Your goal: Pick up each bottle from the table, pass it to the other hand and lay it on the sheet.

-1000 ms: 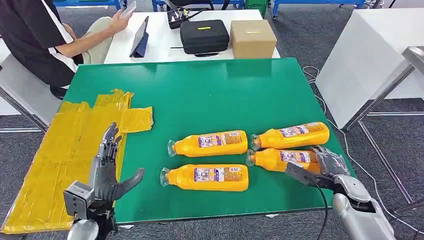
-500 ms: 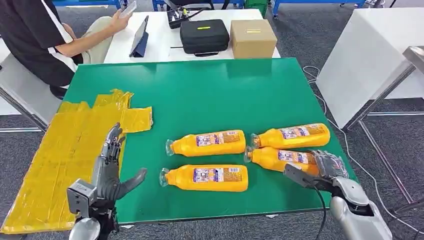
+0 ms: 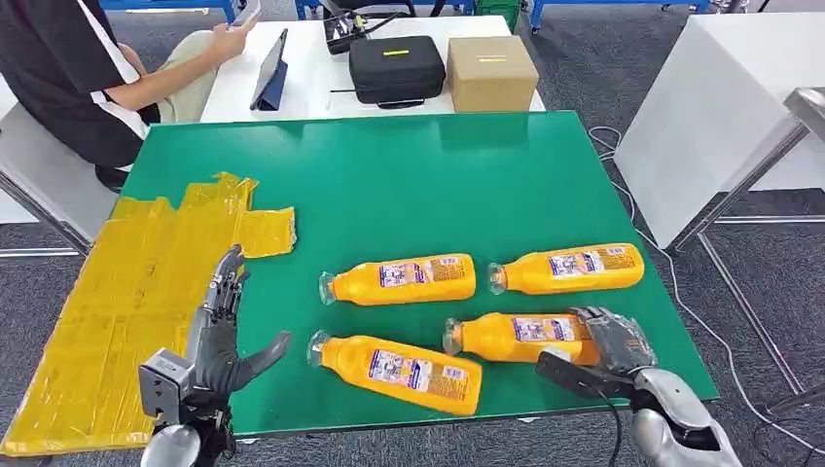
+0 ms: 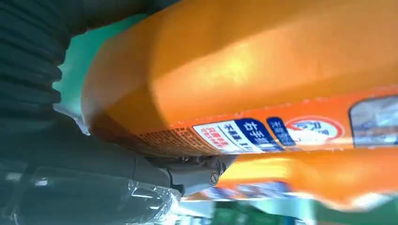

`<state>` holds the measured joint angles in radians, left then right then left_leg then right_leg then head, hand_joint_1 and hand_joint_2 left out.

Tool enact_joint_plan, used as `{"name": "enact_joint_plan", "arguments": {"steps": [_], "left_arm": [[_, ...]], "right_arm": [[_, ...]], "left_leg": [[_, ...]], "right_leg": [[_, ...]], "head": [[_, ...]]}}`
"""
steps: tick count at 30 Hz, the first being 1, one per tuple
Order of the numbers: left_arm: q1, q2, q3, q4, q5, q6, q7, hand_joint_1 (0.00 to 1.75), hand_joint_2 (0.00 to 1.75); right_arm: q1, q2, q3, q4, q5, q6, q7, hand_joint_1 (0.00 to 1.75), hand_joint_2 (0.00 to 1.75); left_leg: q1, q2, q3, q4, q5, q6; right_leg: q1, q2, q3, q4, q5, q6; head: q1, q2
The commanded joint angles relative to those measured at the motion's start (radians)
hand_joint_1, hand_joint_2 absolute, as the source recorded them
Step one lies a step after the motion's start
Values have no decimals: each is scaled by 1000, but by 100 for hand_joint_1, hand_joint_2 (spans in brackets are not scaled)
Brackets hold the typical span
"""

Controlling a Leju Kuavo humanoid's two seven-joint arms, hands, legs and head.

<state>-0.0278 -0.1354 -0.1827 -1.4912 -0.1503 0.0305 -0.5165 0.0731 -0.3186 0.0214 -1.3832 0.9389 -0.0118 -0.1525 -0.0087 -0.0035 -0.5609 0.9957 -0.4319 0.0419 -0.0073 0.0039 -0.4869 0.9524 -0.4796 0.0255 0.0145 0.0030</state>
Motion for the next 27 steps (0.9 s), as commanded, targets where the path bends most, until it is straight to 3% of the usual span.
{"name": "enact_joint_plan", "arguments": {"steps": [1, 5, 14, 19, 27], "left_arm": [[-32, -11, 39, 72, -2, -3, 0, 0, 175], [-31, -11, 39, 70, -1, -3, 0, 0, 175], [-11, -6, 70, 55, -5, 32, 9, 0, 175], [19, -9, 86, 31, -6, 45, 16, 0, 175], [-9, 0, 72, 44, -11, 42, 25, 0, 175]], "right_arm": [[36, 109, -60, -55, -39, -32, -36, 175, 175], [39, 119, -74, -59, -58, -43, -43, 175, 175], [-17, 267, -171, -88, -277, -224, -71, 175, 175], [-52, 298, -153, -69, -484, -323, -177, 175, 175], [-136, 315, -4, -12, -667, -277, -290, 175, 175]], "left_leg": [[0, -1, 0, -1, 0, -3], [0, 0, -3, -1, 0, -2], [0, 3, -6, -1, 0, -4], [0, 3, -6, -1, -1, -3], [0, 4, -8, 0, 0, -2]], "right_leg": [[0, -1, 1, -1, -1, -1], [0, -1, -2, -1, 0, -1], [0, 2, -5, -1, 0, -1], [1, 3, -6, -1, 0, -1], [0, 3, -7, 0, 1, -1]], "head": [[0, 0], [0, 0], [0, 0], [0, 0], [0, 0]]}}
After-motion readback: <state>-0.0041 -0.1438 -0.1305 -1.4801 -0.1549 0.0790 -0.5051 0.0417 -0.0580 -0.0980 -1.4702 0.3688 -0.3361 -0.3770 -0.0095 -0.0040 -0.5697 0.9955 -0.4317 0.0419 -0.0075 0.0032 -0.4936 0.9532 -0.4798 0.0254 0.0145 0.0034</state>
